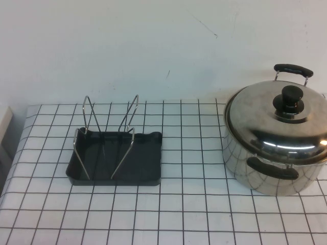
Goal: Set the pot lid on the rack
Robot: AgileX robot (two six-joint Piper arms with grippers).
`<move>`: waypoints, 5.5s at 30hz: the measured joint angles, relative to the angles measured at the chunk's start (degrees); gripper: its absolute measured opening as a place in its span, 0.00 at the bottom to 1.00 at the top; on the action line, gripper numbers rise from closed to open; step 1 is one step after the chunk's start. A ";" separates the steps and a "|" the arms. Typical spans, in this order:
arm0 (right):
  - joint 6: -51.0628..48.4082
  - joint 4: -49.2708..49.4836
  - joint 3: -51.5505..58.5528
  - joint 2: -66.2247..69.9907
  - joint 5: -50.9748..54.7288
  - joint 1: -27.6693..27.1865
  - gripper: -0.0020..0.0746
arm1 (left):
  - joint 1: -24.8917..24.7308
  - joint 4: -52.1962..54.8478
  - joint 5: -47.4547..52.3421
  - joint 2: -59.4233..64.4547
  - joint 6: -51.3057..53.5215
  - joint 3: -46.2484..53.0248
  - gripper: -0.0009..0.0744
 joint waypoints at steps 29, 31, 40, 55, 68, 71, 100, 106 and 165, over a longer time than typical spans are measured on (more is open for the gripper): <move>0.00 0.00 0.00 0.00 0.00 0.00 0.02 | 0.00 4.04 -9.39 0.00 0.08 0.21 0.01; 0.00 0.00 0.00 0.00 0.00 0.00 0.02 | 0.00 4.04 -9.39 0.00 0.08 0.21 0.01; 0.00 -0.51 0.00 0.00 0.00 0.00 0.02 | 0.00 4.04 -9.42 0.00 -0.72 0.21 0.01; 2.14 -3.12 0.12 0.00 -46.00 0.00 0.02 | 0.00 4.04 -39.20 0.00 -2.29 0.24 0.01; 10.59 -4.81 -0.83 -0.09 -50.83 0.00 0.02 | 0.00 3.55 -57.42 -0.26 -2.29 0.24 0.01; 15.00 -8.84 -5.67 -0.09 -39.22 0.00 0.02 | 0.00 2.27 -49.96 -0.38 -2.71 -1.32 0.01; 69.82 -77.32 -40.67 56.22 -46.59 0.00 0.02 | 0.00 0.80 -9.56 24.61 -0.81 -26.67 0.01; 69.36 -76.58 -46.41 70.43 -54.90 0.00 0.02 | 0.00 -0.42 -10.40 26.64 -0.81 -26.67 0.01; 30.24 -48.37 -49.36 102.46 -79.04 0.07 0.47 | 0.00 -19.70 -13.16 32.56 -0.12 -26.67 0.01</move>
